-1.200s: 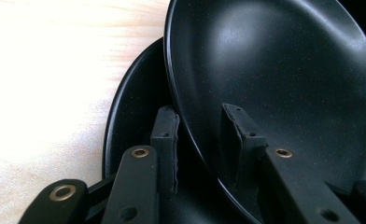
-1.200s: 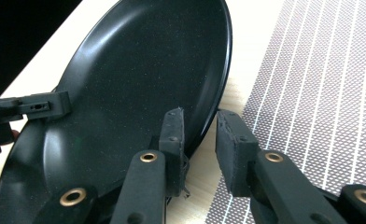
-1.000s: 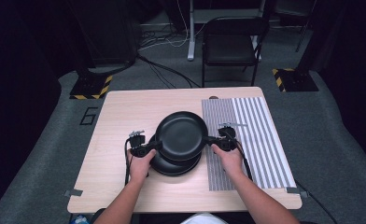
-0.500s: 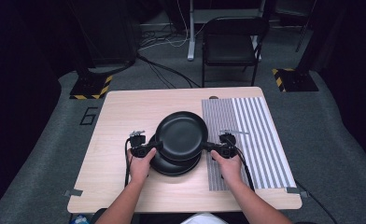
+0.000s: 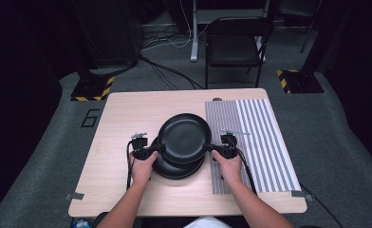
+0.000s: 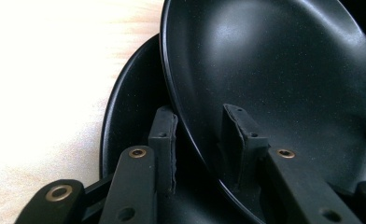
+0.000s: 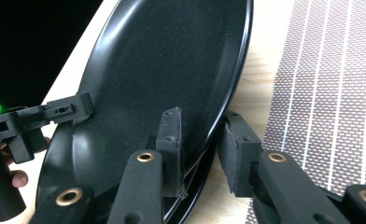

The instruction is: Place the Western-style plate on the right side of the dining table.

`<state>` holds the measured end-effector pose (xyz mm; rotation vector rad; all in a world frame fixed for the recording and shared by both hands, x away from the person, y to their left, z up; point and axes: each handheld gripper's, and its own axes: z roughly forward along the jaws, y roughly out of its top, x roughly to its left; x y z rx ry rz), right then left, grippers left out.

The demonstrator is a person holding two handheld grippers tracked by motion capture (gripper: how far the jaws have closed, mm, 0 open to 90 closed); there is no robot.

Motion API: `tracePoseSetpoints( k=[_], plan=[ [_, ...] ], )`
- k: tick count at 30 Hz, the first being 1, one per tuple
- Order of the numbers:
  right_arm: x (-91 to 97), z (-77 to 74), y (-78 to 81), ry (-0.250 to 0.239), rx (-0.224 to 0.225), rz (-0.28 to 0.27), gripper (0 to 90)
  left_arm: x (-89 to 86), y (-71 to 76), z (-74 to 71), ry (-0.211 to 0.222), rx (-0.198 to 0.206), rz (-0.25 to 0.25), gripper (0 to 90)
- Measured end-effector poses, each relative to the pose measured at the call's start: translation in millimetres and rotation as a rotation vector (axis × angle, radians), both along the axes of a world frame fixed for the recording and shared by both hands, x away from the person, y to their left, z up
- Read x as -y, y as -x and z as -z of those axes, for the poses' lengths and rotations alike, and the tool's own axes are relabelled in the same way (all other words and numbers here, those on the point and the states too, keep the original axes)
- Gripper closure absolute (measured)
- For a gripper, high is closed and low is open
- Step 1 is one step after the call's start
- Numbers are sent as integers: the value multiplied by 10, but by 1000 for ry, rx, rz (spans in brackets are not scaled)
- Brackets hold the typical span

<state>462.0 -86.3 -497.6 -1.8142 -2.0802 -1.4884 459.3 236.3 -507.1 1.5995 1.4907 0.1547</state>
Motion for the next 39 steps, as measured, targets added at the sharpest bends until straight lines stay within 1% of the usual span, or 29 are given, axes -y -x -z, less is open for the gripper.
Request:
tracePoseSetpoints(
  k=[1,2,3,4,5,6,8,15,17,24,33,39],
  plan=[
    [-11,-4,-8,12,4,-3,706,0,0,0,0,0,0,670],
    [-11,-4,-8,12,4,-3,706,-7,-3,2,5,-3,2,670],
    [-25,-20,-27,35,2,-12,708,-5,-4,1,15,-9,-6,675],
    [-25,-20,-27,35,2,-12,708,-6,-3,1,19,-11,-8,675],
    [-19,-21,-51,24,-13,-13,717,-4,-3,1,20,-13,-11,676],
    [-19,-21,-51,24,-13,-13,717,-1,-1,0,21,-14,-14,676],
    [-2,-17,-78,4,-32,-14,725,-1,-1,1,19,-13,-14,676],
    [6,-19,-97,1,-38,-16,727,6,4,2,18,-10,-18,677],
    [11,-19,-105,-7,-47,-14,733,2,8,3,7,-4,-14,678],
    [21,-14,-111,-30,-68,-3,742,7,11,1,3,-1,-16,676],
    [60,-8,-124,-45,-73,-5,755,37,24,-15,-10,7,-9,677],
    [107,-2,-130,-84,-102,3,767,65,38,-52,-23,24,-2,678]
  ],
)
